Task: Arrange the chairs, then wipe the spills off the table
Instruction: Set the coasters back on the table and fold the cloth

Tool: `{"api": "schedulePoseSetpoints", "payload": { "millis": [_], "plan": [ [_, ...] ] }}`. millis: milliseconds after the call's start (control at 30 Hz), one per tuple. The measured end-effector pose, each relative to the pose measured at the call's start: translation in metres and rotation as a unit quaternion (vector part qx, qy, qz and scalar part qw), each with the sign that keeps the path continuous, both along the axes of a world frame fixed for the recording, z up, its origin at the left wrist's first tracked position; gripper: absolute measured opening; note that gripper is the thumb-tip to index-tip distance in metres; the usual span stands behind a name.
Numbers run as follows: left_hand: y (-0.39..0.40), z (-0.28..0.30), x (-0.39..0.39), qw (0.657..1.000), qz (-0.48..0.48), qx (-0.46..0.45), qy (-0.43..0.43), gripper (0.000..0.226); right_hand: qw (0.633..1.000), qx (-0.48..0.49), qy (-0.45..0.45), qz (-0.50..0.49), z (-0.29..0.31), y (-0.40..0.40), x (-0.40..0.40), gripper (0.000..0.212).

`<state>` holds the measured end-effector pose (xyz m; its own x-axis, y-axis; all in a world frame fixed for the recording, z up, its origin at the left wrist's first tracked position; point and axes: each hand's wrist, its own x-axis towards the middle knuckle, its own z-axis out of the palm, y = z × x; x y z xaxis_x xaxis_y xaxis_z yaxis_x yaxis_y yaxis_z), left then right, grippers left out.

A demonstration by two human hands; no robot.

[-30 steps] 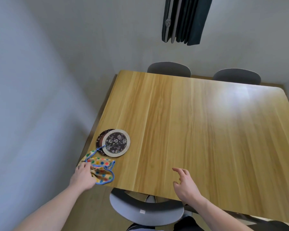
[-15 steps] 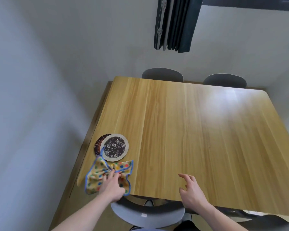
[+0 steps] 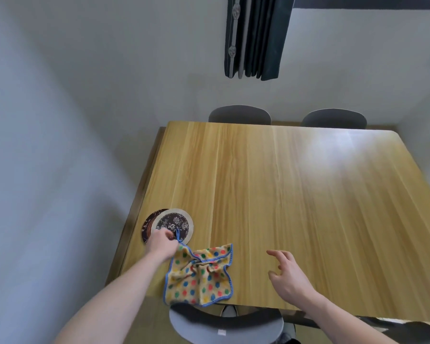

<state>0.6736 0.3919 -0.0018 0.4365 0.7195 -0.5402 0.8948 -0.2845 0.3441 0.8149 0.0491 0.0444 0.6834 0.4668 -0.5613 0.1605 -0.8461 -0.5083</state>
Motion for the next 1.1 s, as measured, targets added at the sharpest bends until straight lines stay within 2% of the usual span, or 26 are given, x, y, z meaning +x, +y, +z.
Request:
{"api": "schedulePoseSetpoints", "payload": {
  "millis": [133,300,367,467,533,633,767,867,967,1033,1100],
  "plan": [
    [0.04,-0.019,-0.006,0.994,0.083,0.005,0.076,0.065,1.0,0.013,-0.006,0.004,0.01,0.016,0.006,0.055],
    [0.038,-0.045,-0.001,0.986,0.118,0.031,0.117,0.079,1.0,0.016,-0.008,0.01,0.018,0.022,0.003,0.054],
    [0.035,-0.05,0.002,0.985,0.117,0.034,0.12,0.08,1.0,0.016,-0.005,0.01,0.02,0.02,-0.001,0.055],
    [0.04,-0.049,0.006,0.983,0.142,0.025,0.113,0.066,1.0,0.013,-0.002,0.014,0.019,0.014,-0.004,0.055],
    [0.043,-0.041,0.009,0.985,0.157,0.024,0.072,0.052,1.0,0.012,0.001,0.011,0.019,0.011,-0.004,0.055],
    [0.038,-0.011,0.022,0.987,0.146,0.053,-0.037,0.03,1.0,0.017,0.003,0.007,0.021,0.009,-0.002,0.056],
    [0.014,0.043,0.05,0.975,0.066,0.076,-0.196,0.011,0.999,0.031,0.002,0.004,0.025,0.013,0.003,0.056],
    [-0.016,0.08,0.067,0.952,0.037,0.007,-0.303,0.006,0.998,0.058,0.012,-0.014,0.027,0.021,0.007,0.056],
    [-0.046,0.102,0.085,0.922,0.06,-0.11,-0.365,0.013,0.993,0.095,0.044,-0.062,0.03,0.031,0.01,0.061],
    [-0.068,0.108,0.095,0.897,0.095,-0.207,-0.38,0.02,0.979,0.123,0.1,-0.129,0.033,0.035,0.014,0.069],
    [-0.088,0.108,0.103,0.874,0.112,-0.282,-0.38,0.026,0.948,0.16,0.178,-0.209,0.035,0.035,0.018,0.075]
  ]
}}
